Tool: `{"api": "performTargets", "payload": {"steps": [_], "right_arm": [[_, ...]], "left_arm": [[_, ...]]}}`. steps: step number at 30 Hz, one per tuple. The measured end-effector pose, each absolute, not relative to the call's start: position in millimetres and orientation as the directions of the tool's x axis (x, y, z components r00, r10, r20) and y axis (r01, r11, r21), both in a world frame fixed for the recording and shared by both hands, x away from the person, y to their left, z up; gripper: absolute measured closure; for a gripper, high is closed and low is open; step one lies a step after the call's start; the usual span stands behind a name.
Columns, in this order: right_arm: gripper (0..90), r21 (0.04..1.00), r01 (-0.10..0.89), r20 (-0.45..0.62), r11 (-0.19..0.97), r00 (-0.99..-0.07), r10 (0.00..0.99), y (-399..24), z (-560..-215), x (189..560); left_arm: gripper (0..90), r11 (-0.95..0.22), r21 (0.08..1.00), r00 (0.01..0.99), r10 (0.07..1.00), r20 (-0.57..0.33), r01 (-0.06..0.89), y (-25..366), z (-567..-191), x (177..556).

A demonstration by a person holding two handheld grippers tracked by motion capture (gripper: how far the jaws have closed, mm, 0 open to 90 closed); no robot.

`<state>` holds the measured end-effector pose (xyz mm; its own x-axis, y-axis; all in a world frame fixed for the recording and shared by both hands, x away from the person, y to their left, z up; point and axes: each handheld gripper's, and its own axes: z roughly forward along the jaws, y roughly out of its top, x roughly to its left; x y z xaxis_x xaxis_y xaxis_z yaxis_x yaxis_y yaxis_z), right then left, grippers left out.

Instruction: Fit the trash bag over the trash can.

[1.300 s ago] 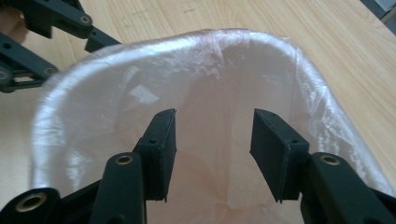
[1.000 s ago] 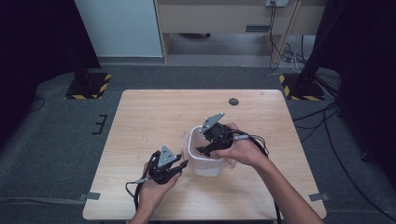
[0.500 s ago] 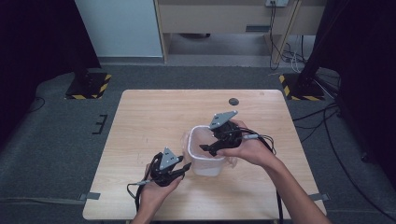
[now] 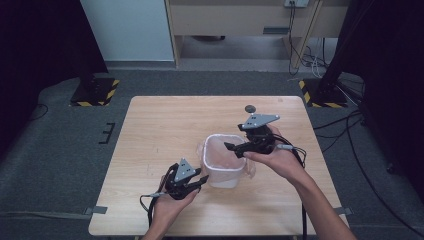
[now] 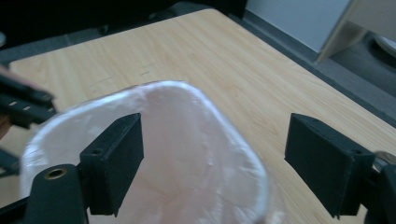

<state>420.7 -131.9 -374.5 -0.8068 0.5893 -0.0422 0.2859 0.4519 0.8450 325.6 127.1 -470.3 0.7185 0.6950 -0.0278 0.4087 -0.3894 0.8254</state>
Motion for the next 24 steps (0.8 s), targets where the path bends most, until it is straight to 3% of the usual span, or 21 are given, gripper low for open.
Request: {"api": "performTargets", "payload": {"steps": [5,9,13,17,24], "right_arm": [[15.9,0.857,0.346,-0.009,0.383,-0.731,0.682,-152.4,-380.2,427.9],[11.9,0.861,0.385,0.014,0.331,-0.668,0.744,-170.1,-387.1,430.1],[9.1,0.863,0.410,0.029,0.296,-0.624,0.781,-187.1,-397.6,432.7],[8.3,0.854,0.450,0.054,0.263,-0.578,0.814,-204.3,-413.0,436.5],[8.5,0.835,0.505,0.098,0.216,-0.524,0.846,-225.2,-440.2,445.7]], "left_arm": [[56.9,-0.398,0.822,0.724,0.690,-0.025,0.407,125.2,-470.7,322.5],[32.9,-0.403,0.813,0.712,0.702,-0.020,0.420,136.1,-471.8,318.4],[18.4,-0.364,0.808,0.693,0.717,-0.073,0.462,156.6,-468.2,321.7],[12.4,-0.356,0.793,0.670,0.737,-0.086,0.494,176.5,-471.1,328.0],[10.0,-0.334,0.775,0.604,0.793,-0.076,0.537,196.4,-477.6,355.3]]}}
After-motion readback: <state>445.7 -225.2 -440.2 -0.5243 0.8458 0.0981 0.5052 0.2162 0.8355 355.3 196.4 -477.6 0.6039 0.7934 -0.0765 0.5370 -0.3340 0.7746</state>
